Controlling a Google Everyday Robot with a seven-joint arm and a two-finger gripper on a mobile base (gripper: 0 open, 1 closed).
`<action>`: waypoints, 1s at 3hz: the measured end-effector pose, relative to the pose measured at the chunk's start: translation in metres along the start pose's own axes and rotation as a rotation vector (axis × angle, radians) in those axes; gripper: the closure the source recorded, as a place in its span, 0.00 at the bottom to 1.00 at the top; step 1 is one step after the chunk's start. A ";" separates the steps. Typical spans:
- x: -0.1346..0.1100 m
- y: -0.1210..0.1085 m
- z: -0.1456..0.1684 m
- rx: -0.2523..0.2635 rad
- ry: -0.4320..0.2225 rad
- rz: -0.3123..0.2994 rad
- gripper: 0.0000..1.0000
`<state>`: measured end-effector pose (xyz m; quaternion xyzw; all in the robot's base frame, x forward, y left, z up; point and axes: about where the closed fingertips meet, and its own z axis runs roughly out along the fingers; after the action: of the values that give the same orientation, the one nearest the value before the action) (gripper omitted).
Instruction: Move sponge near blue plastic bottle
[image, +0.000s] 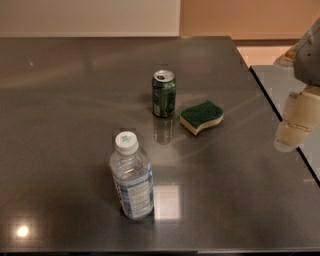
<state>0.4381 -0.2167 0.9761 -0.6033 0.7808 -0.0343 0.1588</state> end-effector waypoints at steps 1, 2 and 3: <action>0.000 0.000 0.000 0.000 0.000 0.000 0.00; -0.003 -0.006 0.005 -0.013 0.000 -0.010 0.00; -0.011 -0.021 0.024 -0.037 0.004 -0.040 0.00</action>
Offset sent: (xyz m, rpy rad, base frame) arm 0.0163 0.0021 -0.0103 -0.0016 0.0504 0.0281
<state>0.4666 -0.2089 0.9610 -0.6216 0.7694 -0.0242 0.1451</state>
